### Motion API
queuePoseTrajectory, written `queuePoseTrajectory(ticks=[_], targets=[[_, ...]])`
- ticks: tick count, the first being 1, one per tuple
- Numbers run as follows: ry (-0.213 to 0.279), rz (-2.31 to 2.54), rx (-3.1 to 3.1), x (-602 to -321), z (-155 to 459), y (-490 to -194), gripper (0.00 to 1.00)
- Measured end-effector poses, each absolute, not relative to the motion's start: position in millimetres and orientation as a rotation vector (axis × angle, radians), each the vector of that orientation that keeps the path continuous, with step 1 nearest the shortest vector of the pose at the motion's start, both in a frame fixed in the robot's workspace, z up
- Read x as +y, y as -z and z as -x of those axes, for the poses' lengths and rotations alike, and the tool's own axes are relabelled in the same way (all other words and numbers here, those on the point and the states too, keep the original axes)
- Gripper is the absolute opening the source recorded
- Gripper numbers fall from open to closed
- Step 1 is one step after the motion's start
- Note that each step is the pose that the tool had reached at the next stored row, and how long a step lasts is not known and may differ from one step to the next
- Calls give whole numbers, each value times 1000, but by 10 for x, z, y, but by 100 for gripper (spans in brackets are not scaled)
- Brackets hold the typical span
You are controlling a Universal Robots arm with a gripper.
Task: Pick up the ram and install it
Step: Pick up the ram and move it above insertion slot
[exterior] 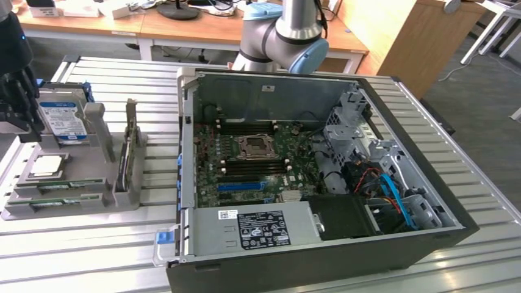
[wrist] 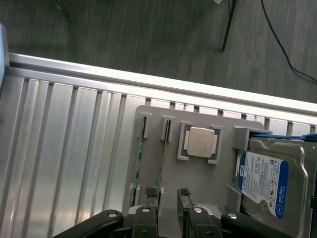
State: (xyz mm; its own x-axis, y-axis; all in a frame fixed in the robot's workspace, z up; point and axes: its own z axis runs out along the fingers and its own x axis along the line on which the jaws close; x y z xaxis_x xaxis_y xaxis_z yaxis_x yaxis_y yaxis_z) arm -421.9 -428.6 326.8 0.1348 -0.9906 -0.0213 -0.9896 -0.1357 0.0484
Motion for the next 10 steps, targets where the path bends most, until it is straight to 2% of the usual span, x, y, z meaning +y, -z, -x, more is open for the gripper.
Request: queuePoseTrajectory(ticks=[10], targets=[[54, -2318, -2097, -4286, 4219, -3268, 30]])
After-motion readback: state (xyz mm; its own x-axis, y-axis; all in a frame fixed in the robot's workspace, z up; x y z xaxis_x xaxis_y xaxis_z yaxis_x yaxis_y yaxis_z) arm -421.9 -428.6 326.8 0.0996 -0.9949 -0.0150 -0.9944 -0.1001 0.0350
